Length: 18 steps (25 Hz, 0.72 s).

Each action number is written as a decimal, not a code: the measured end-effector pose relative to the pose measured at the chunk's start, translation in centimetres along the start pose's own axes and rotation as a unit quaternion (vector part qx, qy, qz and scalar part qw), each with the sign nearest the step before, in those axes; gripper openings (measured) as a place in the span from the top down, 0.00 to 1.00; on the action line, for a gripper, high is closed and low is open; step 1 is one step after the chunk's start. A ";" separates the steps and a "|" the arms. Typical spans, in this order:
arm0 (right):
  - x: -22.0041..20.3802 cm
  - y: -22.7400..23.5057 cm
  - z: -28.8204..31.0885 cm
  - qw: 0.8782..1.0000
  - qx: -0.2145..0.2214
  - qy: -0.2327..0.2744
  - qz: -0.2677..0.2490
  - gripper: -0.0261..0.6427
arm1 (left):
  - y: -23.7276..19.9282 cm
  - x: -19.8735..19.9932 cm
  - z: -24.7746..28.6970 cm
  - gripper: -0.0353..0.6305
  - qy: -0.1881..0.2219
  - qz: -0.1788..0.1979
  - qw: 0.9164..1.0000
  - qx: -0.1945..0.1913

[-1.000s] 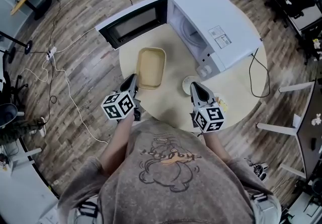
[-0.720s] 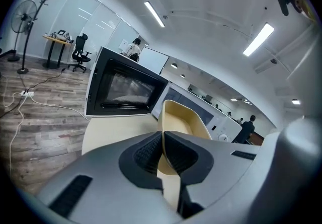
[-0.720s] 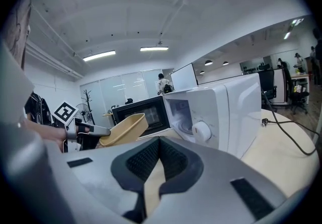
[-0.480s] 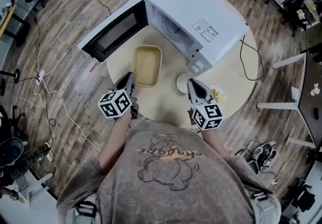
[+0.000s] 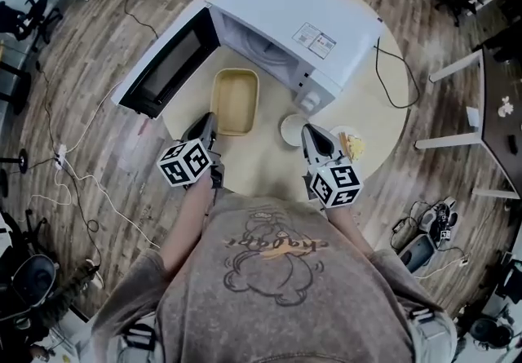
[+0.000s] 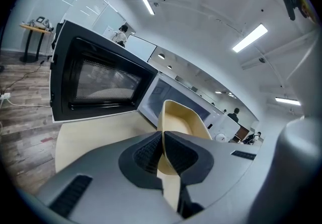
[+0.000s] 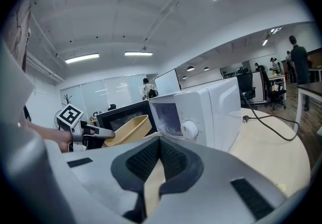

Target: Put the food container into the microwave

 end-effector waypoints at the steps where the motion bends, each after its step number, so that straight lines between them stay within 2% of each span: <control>1: 0.0 0.0 -0.1 1.000 -0.005 0.000 0.000 0.96 | 0.1 0.0 0.3 0.89 -0.002 0.001 1.000 -0.004; 11: -0.3 -0.1 -1.0 0.999 -0.042 0.000 0.008 0.96 | -0.3 0.1 3.4 0.89 -0.026 0.012 0.999 -0.024; 18: -0.2 0.0 -1.3 0.999 -0.044 -0.003 0.009 0.96 | -0.1 0.0 7.0 0.89 -0.031 0.023 0.999 -0.027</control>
Point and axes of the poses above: the fingertips, and each gripper's own axes: z forward along the fingers, y to its right, x out of its top, the point moved 9 cm from there along -z, backward along the fingers, and after that the axes turned 9 degrees about y, right-handed, at the moved point
